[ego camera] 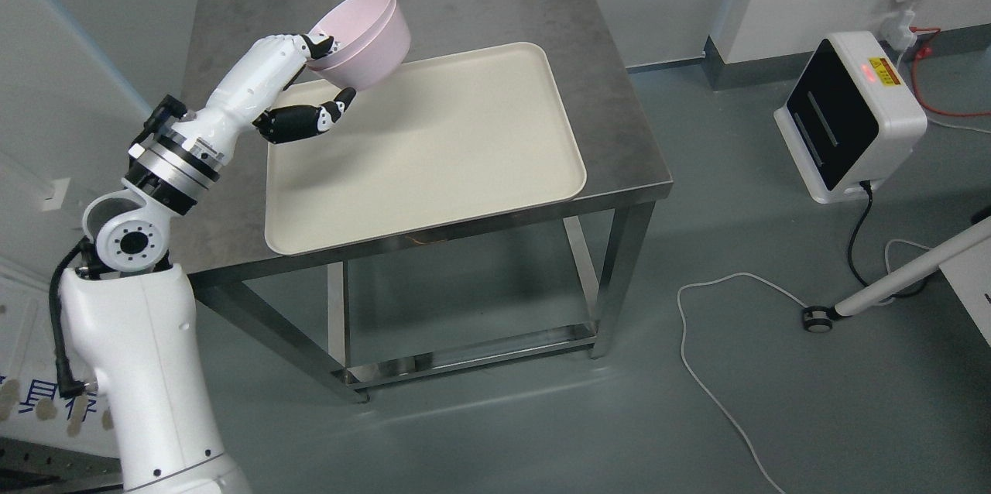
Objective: Stack pink IKEA bowls on left shelf middle
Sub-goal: 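Lift the stacked pink bowls off the tray with the left hand, then hold the bowls raised in the left hand while turning toward the blue bins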
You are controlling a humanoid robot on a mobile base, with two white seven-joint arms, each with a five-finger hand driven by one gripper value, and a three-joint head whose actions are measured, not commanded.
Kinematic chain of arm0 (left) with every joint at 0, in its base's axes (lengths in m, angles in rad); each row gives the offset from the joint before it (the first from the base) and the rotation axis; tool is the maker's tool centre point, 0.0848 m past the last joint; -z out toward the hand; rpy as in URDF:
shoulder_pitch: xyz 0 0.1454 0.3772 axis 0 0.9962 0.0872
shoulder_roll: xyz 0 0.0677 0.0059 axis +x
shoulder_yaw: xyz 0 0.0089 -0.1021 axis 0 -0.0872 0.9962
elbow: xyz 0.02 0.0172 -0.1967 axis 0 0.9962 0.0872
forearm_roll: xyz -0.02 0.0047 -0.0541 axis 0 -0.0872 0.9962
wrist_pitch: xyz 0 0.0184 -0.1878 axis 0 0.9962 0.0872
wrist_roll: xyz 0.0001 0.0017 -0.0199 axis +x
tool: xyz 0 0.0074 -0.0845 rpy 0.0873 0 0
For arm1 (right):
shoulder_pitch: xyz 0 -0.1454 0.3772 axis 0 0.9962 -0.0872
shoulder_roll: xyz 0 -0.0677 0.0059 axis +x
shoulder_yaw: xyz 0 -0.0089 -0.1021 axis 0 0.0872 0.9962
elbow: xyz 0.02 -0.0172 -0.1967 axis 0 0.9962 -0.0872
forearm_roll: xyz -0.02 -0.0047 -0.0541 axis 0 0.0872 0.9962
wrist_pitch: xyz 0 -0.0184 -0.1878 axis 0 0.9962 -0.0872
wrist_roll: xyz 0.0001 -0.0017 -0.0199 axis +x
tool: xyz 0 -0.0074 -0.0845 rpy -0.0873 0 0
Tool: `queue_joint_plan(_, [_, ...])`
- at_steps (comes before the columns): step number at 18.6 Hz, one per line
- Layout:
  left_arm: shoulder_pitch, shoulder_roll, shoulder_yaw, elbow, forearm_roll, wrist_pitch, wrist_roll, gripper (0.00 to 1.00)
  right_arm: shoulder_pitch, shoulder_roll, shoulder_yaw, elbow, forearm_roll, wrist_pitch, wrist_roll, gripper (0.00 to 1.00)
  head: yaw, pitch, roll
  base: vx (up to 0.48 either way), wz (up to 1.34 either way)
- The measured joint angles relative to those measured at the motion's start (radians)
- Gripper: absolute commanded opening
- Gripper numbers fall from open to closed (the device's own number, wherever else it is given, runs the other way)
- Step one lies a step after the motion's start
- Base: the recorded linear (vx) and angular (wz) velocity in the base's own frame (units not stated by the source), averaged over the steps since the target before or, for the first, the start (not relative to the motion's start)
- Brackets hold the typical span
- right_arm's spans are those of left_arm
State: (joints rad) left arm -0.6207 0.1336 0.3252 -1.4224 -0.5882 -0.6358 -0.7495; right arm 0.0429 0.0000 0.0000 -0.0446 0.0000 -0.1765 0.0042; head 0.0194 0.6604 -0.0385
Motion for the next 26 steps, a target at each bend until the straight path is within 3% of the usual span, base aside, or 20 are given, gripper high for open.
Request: queue_joint_plan(26, [0.009,-0.075,0.093,-0.008,0.005,-0.012,0.010,0.04,0.000,0.000,0.000,0.000,0.000,-0.001,0.000,1.00,0.0000,0.000,0.000,-0.123,0.05])
